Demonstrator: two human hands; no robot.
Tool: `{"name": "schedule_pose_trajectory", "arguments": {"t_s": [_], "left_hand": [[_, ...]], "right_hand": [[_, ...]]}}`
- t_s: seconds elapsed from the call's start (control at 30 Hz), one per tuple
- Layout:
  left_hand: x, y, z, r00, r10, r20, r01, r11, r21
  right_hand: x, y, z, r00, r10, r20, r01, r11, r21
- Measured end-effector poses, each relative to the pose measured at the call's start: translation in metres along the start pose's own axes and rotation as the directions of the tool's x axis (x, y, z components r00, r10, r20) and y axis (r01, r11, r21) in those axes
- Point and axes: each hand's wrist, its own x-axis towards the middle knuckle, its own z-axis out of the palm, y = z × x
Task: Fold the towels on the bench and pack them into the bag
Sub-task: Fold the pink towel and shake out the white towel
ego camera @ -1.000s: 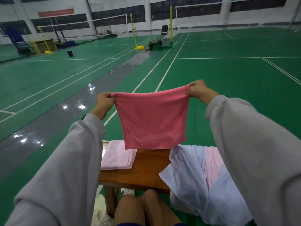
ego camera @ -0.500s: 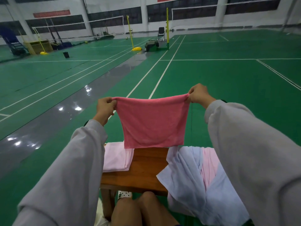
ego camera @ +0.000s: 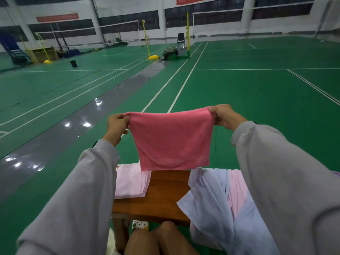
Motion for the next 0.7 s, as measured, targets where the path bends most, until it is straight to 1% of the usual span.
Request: {"name": "schedule_pose_trajectory", "arguments": {"t_s": [0.1,0.2,0.3,0.4,0.5,0.57,0.63,0.7], "left_hand": [[-0.001,-0.001,0.003,0.999,-0.034,0.029,0.036,0.996,-0.076],[-0.002,0.005,0.003,0.997,-0.063,0.049,0.072,0.971,-0.226],[-0.006,0.019,0.002,0.998,-0.018,0.06,0.039,0.928,-0.37],[-0.018,0.029,-0.001,0.996,0.018,0.084,0.02,0.902,-0.431],[-0.036,0.029,-0.002,0.994,-0.002,0.105,0.044,0.914,-0.404],[-0.051,0.02,-0.002,0.994,-0.063,0.093,0.091,0.934,-0.346],[-0.068,0.0,-0.004,0.991,-0.121,0.055,0.131,0.958,-0.257],[-0.091,-0.018,-0.01,0.989,-0.148,-0.007,0.143,0.965,-0.219]], "right_hand": [[0.002,-0.001,0.012,0.999,-0.005,-0.051,0.005,1.0,-0.005],[0.002,-0.009,0.021,0.99,-0.064,-0.129,0.068,0.997,0.026],[-0.003,-0.021,0.019,0.98,-0.109,-0.165,0.124,0.989,0.085],[-0.022,-0.029,0.01,0.984,-0.102,-0.145,0.124,0.98,0.155],[-0.044,-0.024,-0.004,0.987,-0.095,-0.133,0.119,0.975,0.188],[-0.06,-0.011,-0.013,0.993,-0.07,-0.089,0.088,0.973,0.214],[-0.076,0.011,-0.021,0.999,-0.038,-0.038,0.045,0.974,0.222],[-0.093,0.037,-0.029,1.0,0.012,-0.006,-0.011,0.981,0.192]]}}
